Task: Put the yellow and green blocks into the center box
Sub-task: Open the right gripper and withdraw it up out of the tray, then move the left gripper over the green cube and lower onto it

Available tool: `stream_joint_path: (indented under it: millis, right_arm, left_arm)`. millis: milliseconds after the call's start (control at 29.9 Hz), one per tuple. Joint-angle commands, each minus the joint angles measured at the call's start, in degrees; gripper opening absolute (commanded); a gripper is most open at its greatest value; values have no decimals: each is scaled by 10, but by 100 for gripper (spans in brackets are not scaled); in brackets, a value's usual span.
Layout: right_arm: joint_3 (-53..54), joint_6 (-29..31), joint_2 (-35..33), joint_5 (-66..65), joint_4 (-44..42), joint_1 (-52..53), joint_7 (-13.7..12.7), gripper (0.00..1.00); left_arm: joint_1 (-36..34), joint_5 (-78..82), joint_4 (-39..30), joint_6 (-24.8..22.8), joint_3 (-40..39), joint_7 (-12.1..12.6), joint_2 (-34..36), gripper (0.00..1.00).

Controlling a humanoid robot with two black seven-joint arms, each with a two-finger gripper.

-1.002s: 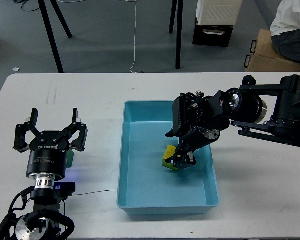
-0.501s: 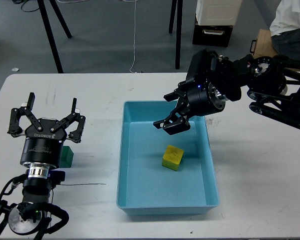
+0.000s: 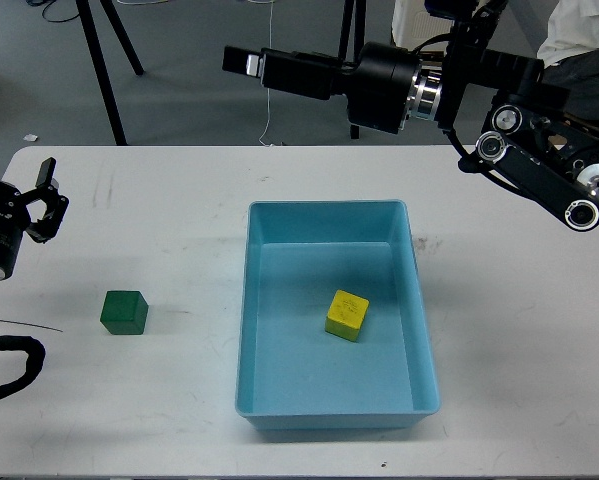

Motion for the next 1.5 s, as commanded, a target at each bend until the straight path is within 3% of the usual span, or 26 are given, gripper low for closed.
stream_joint_path:
  millis: [0, 33, 200, 301, 468, 601, 1002, 1236, 1470]
  right_arm:
    - [65, -2, -34, 14, 44, -47, 0, 98]
    - [81, -1, -50, 14, 58, -62, 0, 98]
    - [168, -7, -112, 36, 132, -181, 0, 98]
    - [241, -13, -121, 40, 164, -262, 0, 98]
    - [367, -39, -120, 43, 222, -404, -43, 98]
    - [436, -41, -120, 43, 267, -520, -51, 98]
    - [527, -88, -119, 90, 319, -717, -45, 98]
    - [570, -89, -119, 129, 318, -799, -41, 98]
    - [585, -96, -118, 152, 313, -845, -38, 98]
  left_arm:
    - [-2, 213, 0, -73, -17, -71, 21, 100]
    - [-2, 261, 0, -91, -23, -91, 24, 100]
    - [-9, 531, 0, -111, -26, -91, 64, 89]
    - [-30, 656, 0, -111, -22, -91, 74, 89]
    - [-36, 700, -3, -111, -10, -91, 70, 98]
    - [-55, 773, -3, -117, 30, -91, 115, 98]
    - [-221, 956, 9, -117, 288, -91, 264, 99]
    - [-326, 956, 11, -119, 468, -91, 283, 99]
    - [-364, 956, 62, -119, 530, -91, 266, 99]
